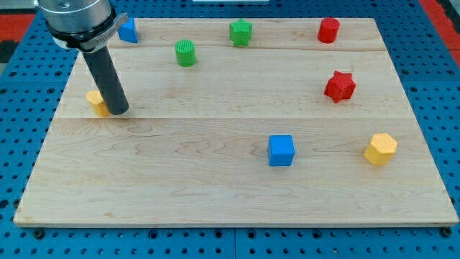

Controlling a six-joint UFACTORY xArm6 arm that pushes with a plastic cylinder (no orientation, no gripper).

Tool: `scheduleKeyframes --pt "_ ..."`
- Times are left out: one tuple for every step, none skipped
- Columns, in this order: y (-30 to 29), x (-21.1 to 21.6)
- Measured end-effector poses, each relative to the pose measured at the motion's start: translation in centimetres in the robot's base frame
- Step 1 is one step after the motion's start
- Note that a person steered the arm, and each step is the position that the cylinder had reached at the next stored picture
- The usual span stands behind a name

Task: Move the yellow heart towards the center left of the board

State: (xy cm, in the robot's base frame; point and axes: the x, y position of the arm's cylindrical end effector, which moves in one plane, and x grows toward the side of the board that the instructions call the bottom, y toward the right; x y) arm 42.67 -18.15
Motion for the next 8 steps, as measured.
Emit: scheduleKeyframes --pt "0.1 0.0" --pt "0.4 0.0" --pt "0.9 0.4" --pt "1.5 3.1" --pt "1.7 5.4" --pt "1.7 5.5" --pt "1.6 5.7" --pt "1.5 5.8"
